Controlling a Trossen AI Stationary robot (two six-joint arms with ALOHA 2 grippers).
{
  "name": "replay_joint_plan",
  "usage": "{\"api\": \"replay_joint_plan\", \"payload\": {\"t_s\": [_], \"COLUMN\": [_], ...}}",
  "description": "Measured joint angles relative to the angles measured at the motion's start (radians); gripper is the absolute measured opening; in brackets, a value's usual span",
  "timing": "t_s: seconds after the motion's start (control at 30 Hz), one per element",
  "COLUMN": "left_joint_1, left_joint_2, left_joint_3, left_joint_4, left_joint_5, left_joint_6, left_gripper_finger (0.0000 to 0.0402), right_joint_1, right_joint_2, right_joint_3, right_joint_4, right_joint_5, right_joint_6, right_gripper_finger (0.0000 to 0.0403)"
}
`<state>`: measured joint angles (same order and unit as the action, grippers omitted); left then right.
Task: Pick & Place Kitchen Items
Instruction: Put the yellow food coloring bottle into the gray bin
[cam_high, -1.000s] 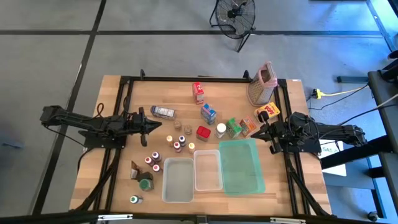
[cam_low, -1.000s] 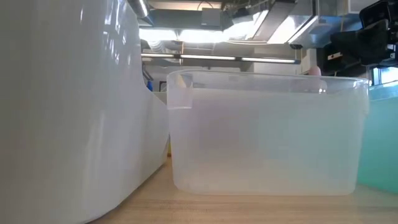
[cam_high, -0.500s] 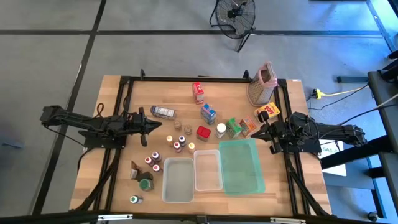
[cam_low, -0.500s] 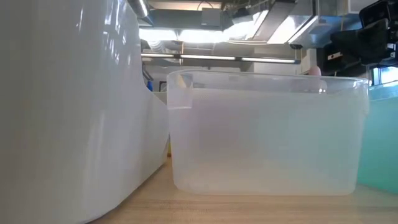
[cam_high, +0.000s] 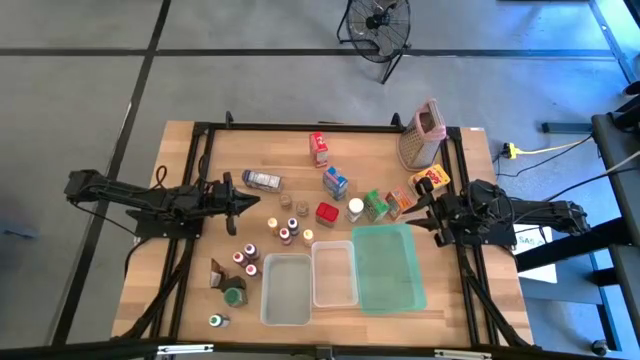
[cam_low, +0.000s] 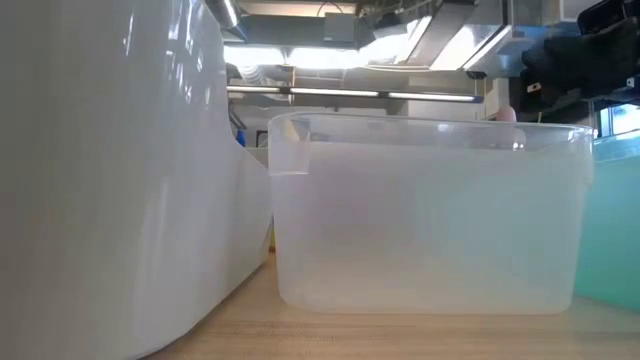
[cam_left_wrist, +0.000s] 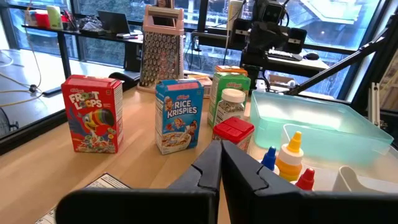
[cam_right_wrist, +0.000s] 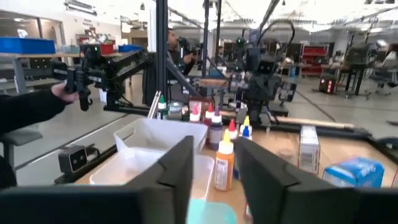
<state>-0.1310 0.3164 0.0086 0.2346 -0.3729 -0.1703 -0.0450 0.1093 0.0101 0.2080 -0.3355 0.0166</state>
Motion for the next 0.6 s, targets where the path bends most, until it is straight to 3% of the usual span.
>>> {"api": "replay_joint_plan", "payload": {"t_s": [0.23, 0.6], "left_joint_1": [0.000, 0.000], "left_joint_2": [0.000, 0.000], "left_joint_3": [0.000, 0.000], "left_joint_4": [0.000, 0.045], "left_joint_5": [0.000, -0.022], "left_joint_6": [0.000, 0.228], "left_gripper_finger": [0.0006, 0.0006], "right_joint_1": [0.009, 0.009], "right_joint_2": [0.000, 0.000], "right_joint_3": [0.000, 0.000], "right_joint_4": [0.032, 0.159], "right_joint_5": [-0.043, -0.042], "right_joint_6": [0.021, 0.027], "right_gripper_finger": [0.0214, 0.0222]}}
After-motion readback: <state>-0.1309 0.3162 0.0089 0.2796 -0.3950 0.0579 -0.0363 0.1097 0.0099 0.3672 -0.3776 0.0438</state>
